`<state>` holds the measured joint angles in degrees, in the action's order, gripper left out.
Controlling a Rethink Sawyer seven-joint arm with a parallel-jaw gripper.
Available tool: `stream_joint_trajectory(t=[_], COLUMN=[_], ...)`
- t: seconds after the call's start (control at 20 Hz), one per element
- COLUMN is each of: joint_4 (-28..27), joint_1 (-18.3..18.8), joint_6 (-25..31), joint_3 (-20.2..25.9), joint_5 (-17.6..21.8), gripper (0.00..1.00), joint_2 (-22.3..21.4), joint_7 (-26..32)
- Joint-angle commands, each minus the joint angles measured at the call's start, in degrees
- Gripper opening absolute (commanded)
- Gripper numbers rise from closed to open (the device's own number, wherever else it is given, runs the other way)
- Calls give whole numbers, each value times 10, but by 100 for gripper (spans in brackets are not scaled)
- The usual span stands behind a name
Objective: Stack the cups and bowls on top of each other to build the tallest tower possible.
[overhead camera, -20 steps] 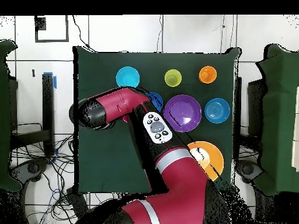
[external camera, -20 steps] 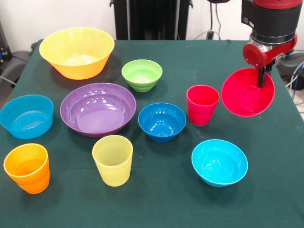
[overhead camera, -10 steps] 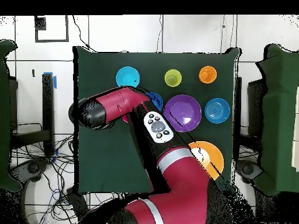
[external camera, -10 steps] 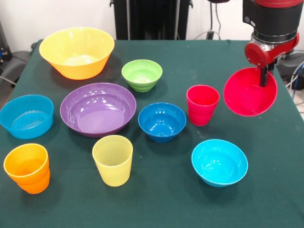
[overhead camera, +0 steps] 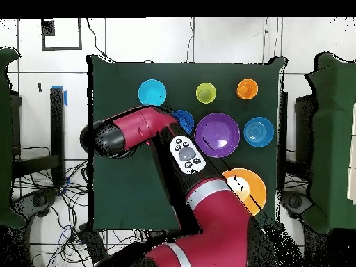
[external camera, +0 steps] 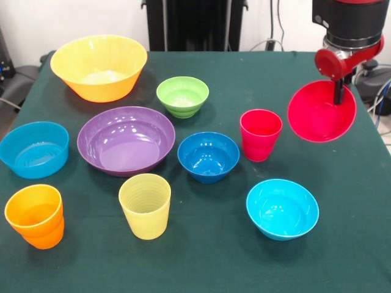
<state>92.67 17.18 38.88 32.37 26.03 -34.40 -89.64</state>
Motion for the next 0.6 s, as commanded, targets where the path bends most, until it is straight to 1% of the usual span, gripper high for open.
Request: stream_joint_trajectory(t=[0.05,0.35,0.6], joint_4=[30,42,55], joint_1=[3,8,13], joint_6=[50,57,65], joint_3=[16,21,21], joint_5=[-2,-11,-17], gripper=[0,0,0], joint_2=[-26,-40,-64], joint_7=[29,30,31])
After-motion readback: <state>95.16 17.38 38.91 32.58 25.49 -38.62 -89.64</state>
